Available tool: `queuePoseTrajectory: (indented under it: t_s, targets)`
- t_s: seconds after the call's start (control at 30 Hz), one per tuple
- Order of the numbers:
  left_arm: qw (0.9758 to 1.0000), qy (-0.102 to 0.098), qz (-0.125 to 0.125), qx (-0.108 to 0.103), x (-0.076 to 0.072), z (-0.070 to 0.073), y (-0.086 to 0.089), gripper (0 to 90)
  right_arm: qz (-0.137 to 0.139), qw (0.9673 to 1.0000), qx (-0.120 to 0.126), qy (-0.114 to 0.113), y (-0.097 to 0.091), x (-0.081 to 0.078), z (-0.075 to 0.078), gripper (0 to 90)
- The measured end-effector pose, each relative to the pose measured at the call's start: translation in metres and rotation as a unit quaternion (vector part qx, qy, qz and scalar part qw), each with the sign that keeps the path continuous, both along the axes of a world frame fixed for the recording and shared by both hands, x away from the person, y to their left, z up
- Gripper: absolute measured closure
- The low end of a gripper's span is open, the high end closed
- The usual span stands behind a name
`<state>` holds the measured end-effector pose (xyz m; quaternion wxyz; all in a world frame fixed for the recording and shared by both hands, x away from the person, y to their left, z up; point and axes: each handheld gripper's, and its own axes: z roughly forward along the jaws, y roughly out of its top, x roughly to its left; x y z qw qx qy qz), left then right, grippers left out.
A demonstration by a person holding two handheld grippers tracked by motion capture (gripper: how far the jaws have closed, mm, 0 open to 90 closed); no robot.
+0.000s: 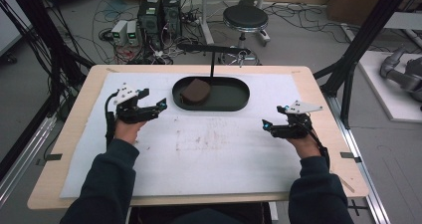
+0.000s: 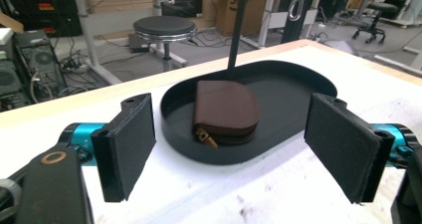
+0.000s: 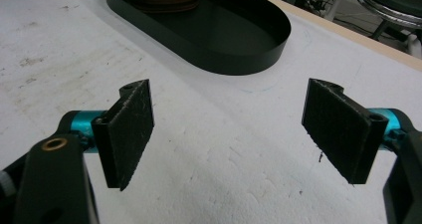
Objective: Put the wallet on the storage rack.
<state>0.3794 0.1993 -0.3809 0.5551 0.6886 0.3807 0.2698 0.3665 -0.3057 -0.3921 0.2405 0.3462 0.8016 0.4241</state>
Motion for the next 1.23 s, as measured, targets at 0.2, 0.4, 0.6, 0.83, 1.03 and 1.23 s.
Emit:
queuePoseTrajectory:
  t_s: [0.2,0.4,0.6,0.83,1.03,1.23]
  targets:
    - [0.9999,-0.009,0.002,0.007,-0.015,-0.004,0.013,20.0,0.0,1.0,0.001,0.004,0.001,0.003,-0.001,20.9]
    - [0.9999,-0.005,0.008,0.011,-0.022,-0.011,0.021,20.0,-0.007,0.9999,0.009,0.005,0.0,0.003,-0.001,20.9]
    - [0.9999,0.0,0.015,0.008,-0.026,-0.018,0.029,20.0,-0.01,0.9999,0.006,0.008,0.001,0.003,-0.001,20.9]
    - [0.9998,0.003,0.021,0.006,-0.028,-0.023,0.032,20.0,-0.009,0.9999,0.001,0.006,0.002,0.0,-0.002,20.9]
    - [0.9997,0.008,0.021,0.01,-0.026,-0.025,0.032,20.0,-0.012,0.9999,-0.001,0.008,0.003,0.001,-0.004,20.9]
    - [0.9997,0.012,0.018,0.011,-0.025,-0.027,0.031,20.0,-0.014,0.9999,0.002,0.008,0.002,0.001,-0.003,20.9]
